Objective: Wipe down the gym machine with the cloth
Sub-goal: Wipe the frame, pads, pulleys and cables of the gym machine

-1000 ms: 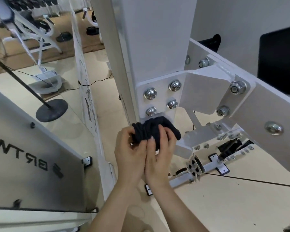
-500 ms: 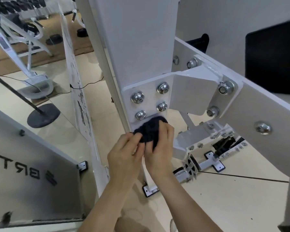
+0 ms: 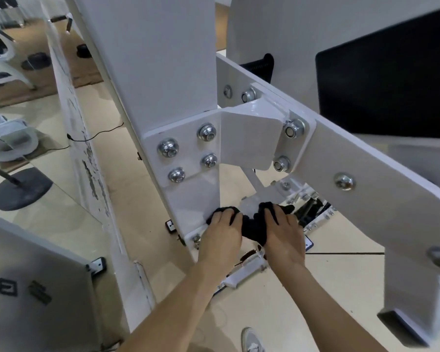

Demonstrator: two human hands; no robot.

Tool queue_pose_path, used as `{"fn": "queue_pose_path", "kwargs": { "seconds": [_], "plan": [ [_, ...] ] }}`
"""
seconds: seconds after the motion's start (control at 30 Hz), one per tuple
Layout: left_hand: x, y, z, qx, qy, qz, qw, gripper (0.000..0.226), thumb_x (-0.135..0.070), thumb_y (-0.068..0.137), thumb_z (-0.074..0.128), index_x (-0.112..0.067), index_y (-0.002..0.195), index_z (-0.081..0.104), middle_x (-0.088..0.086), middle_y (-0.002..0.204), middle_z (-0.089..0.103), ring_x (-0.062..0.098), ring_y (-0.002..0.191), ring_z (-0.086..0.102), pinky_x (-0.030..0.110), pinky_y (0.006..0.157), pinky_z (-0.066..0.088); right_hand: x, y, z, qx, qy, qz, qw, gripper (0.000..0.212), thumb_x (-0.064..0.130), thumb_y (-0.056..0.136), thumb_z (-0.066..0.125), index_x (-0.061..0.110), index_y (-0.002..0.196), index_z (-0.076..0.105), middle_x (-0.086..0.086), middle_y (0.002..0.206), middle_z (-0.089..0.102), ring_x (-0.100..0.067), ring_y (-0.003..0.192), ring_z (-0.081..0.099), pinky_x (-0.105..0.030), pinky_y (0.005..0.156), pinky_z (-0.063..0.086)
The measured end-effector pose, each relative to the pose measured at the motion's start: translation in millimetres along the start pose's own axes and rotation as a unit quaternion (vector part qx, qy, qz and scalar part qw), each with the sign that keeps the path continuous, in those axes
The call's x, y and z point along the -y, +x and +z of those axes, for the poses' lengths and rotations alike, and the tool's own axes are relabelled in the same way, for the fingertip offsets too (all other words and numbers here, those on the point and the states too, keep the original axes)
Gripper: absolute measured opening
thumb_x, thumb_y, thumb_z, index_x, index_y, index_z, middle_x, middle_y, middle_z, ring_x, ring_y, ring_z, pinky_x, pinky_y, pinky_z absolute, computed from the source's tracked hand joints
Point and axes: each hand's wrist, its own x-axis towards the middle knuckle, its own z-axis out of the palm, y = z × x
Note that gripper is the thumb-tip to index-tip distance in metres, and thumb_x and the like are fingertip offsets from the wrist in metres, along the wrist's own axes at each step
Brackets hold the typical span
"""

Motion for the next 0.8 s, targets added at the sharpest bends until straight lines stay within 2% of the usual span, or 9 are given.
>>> {"fn": "queue_pose_path", "kwargs": {
  "seconds": [0.07, 0.17, 0.3, 0.4, 0.5, 0.6, 0.67, 0.7, 0.8],
  "plan": [
    [-11.7, 10.2, 5.5, 0.021, 0.005, 0.03, 0.999, 0.052, -0.012, 0.08, 0.07, -0.016, 0.131, 0.059, 0.003, 0.131, 0.058, 0.024, 0.114, 0.056, 0.031, 0.087, 0.051, -6.3, 4.3, -3.0, 0.024, 0.011, 0.052, 0.998, 0.049, 0.02, 0.095, 0.046, 0.021, 0.142, 0.032, 0.004, 0.143, 0.037, -0.024, 0.119, 0.04, -0.033, 0.092, 0.04],
    [-6.5, 13.0, 10.8, 0.037, -0.025, 0.06, 0.997, 0.051, -0.01, 0.09, 0.049, -0.018, 0.14, 0.046, -0.002, 0.145, 0.044, 0.021, 0.126, 0.041, 0.029, 0.1, 0.037, 21.9, -2.1, 1.4, 0.037, 0.047, 0.008, 0.998, 0.05, 0.013, 0.091, 0.041, 0.018, 0.14, 0.032, 0.002, 0.145, 0.034, -0.021, 0.122, 0.041, -0.029, 0.093, 0.039],
    [6.9, -6.6, -7.6, 0.078, -0.059, 0.021, 0.995, 0.029, -0.007, 0.089, 0.046, -0.017, 0.109, 0.064, -0.002, 0.11, 0.065, 0.015, 0.103, 0.056, 0.021, 0.083, 0.037, 30.9, -6.0, -21.5, 0.104, 0.154, -0.041, 0.982, 0.052, 0.01, 0.085, 0.043, 0.023, 0.135, 0.048, 0.005, 0.14, 0.05, -0.022, 0.12, 0.049, -0.031, 0.099, 0.039],
    [-1.2, -33.1, -29.0, 0.075, -0.179, -0.128, 0.973, 0.021, -0.006, 0.092, 0.052, -0.017, 0.081, 0.066, -0.006, 0.069, 0.065, 0.007, 0.065, 0.056, 0.022, 0.062, 0.039, 26.3, -5.0, -80.4, 0.168, 0.267, -0.062, 0.947, 0.043, 0.007, 0.08, 0.045, 0.024, 0.113, 0.066, 0.002, 0.111, 0.069, -0.023, 0.104, 0.061, -0.03, 0.085, 0.048],
    [-10.8, -42.8, -71.6, -0.092, -0.288, -0.157, 0.94, 0.019, 0.0, 0.083, 0.065, -0.013, 0.069, 0.065, -0.006, 0.056, 0.057, 0.006, 0.058, 0.055, 0.016, 0.055, 0.04, 41.5, -19.4, -140.8, -0.017, 0.24, -0.172, 0.955, 0.038, 0.012, 0.075, 0.045, 0.022, 0.107, 0.064, 0.008, 0.11, 0.065, -0.023, 0.092, 0.059, -0.032, 0.077, 0.049],
    [-27.3, -32.8, -133.6, -0.265, -0.253, -0.03, 0.93, 0.026, -0.016, 0.086, 0.052, -0.012, 0.104, 0.07, -0.004, 0.097, 0.067, 0.01, 0.094, 0.063, 0.02, 0.083, 0.048, 60.1, -17.1, -196.5, -0.321, 0.23, -0.231, 0.889, 0.043, 0.006, 0.078, 0.049, 0.008, 0.119, 0.062, -0.006, 0.13, 0.059, -0.024, 0.092, 0.053, -0.029, 0.087, 0.044],
    [-37.1, -18.0, -170.7, -0.308, -0.191, 0.024, 0.932, 0.041, -0.009, 0.084, 0.051, -0.005, 0.123, 0.063, 0.004, 0.122, 0.062, 0.018, 0.118, 0.055, 0.03, 0.103, 0.042, 71.8, 4.3, -231.0, -0.38, 0.201, -0.213, 0.878, 0.045, 0.007, 0.083, 0.05, 0.0, 0.126, 0.058, -0.015, 0.141, 0.049, -0.03, 0.103, 0.05, -0.034, 0.097, 0.041],
    [-41.4, -8.4, -185.5, -0.3, -0.149, 0.024, 0.942, 0.046, -0.004, 0.083, 0.052, -0.002, 0.128, 0.059, 0.008, 0.128, 0.059, 0.023, 0.124, 0.051, 0.035, 0.107, 0.04, 76.8, 21.4, -243.6, -0.35, 0.155, -0.201, 0.902, 0.047, 0.013, 0.086, 0.047, -0.001, 0.131, 0.054, -0.017, 0.148, 0.042, -0.033, 0.115, 0.047, -0.038, 0.104, 0.037],
    [-49.1, 17.5, -214.8, -0.187, -0.023, -0.029, 0.982, 0.058, -0.007, 0.084, 0.054, -0.003, 0.14, 0.044, 0.01, 0.139, 0.047, 0.027, 0.133, 0.036, 0.035, 0.109, 0.035, 91.1, 80.8, -262.9, -0.09, 0.081, -0.133, 0.984, 0.05, 0.029, 0.097, 0.034, 0.004, 0.141, 0.041, -0.012, 0.155, 0.027, -0.033, 0.141, 0.023, -0.044, 0.113, 0.027]
  ]
}}
